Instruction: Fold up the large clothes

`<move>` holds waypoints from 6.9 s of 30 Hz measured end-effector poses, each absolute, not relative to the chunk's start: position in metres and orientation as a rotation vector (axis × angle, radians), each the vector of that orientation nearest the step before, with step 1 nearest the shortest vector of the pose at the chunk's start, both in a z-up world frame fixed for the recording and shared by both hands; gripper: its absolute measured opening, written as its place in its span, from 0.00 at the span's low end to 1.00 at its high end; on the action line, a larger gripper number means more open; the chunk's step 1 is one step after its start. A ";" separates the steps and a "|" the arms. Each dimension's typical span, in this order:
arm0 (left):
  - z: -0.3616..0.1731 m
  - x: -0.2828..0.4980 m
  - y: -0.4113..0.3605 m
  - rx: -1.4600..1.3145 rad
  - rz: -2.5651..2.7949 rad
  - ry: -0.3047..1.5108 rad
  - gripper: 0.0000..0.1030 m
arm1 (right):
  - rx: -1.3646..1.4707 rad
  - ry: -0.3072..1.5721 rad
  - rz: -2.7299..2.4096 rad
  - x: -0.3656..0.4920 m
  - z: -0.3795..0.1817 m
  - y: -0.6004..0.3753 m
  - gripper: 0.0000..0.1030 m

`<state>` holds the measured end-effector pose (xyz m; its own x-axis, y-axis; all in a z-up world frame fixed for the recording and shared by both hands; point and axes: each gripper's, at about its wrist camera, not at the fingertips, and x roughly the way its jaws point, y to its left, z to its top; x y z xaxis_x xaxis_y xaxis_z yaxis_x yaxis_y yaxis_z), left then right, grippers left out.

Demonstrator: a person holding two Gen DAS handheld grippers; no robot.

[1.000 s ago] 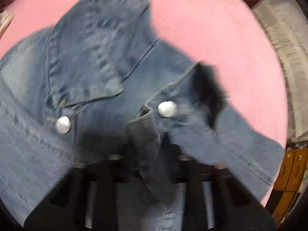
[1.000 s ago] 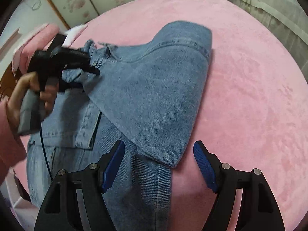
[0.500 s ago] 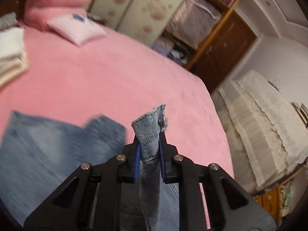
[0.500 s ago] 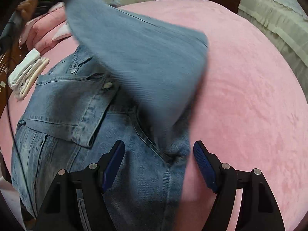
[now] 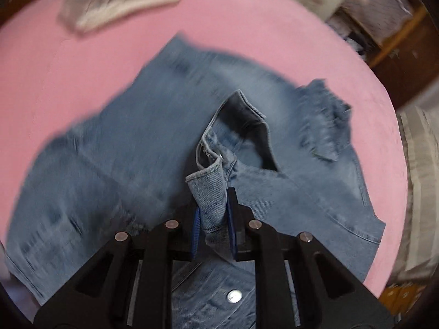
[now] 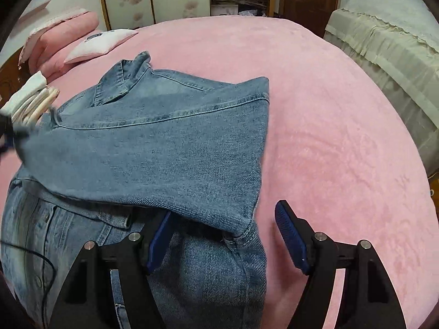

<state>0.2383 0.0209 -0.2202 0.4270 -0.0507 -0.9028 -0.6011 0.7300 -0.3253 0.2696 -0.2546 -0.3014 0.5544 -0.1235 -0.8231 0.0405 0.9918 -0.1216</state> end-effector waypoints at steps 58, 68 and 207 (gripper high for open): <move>-0.238 0.273 -0.038 -0.409 0.354 1.370 0.01 | -0.007 1.227 -0.485 0.319 -0.283 -0.291 0.00; -0.209 0.330 -0.111 -0.519 0.115 1.256 0.02 | 0.445 1.138 0.346 0.404 -0.285 -0.201 0.00; -0.294 -0.028 0.232 -0.818 0.100 1.655 0.76 | 0.952 1.290 -0.399 -0.011 -0.242 -0.232 0.34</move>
